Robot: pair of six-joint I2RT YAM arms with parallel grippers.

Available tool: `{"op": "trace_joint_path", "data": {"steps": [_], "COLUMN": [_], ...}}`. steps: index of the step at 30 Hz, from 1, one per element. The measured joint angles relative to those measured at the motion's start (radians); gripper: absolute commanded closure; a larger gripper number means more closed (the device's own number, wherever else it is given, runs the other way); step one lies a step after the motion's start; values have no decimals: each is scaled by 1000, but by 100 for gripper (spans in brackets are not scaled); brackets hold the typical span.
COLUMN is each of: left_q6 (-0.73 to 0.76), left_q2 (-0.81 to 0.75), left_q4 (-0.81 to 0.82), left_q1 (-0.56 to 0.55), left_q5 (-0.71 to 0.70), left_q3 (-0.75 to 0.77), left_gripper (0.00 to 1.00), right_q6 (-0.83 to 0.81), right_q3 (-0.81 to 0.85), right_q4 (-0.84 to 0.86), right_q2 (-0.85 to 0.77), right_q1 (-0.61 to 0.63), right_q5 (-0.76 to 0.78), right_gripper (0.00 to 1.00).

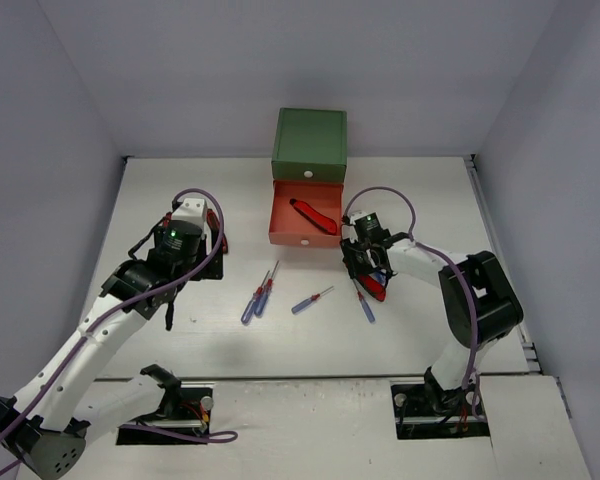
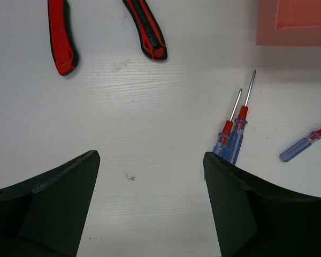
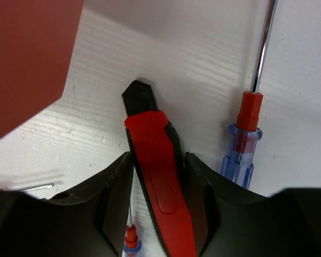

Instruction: Sort the tools into containers

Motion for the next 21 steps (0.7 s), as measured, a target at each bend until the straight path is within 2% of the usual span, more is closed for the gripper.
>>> {"op": "trace_joint_path", "data": {"steps": [5, 6, 10, 14, 17, 21], "left_q6": [0, 0, 0, 0, 0, 0], "left_q2": [-17, -20, -24, -25, -24, -16], "left_q4": [0, 0, 0, 0, 0, 1], "left_q1": [0, 0, 0, 0, 0, 0], "left_q5": [-1, 0, 0, 0, 0, 0], "left_q3": [-12, -15, -15, -15, -15, -15], "left_gripper": [25, 25, 25, 25, 25, 25], "right_q6": [8, 8, 6, 2, -10, -47], "right_q3": [4, 4, 4, 5, 23, 135], "right_q4": [1, 1, 0, -14, -40, -70], "right_q2": [3, 3, 0, -49, -145, -247], "right_q1": [0, 0, 0, 7, 29, 99], "right_q5": [14, 16, 40, 85, 135, 190], "right_gripper": [81, 90, 100, 100, 100, 100]}}
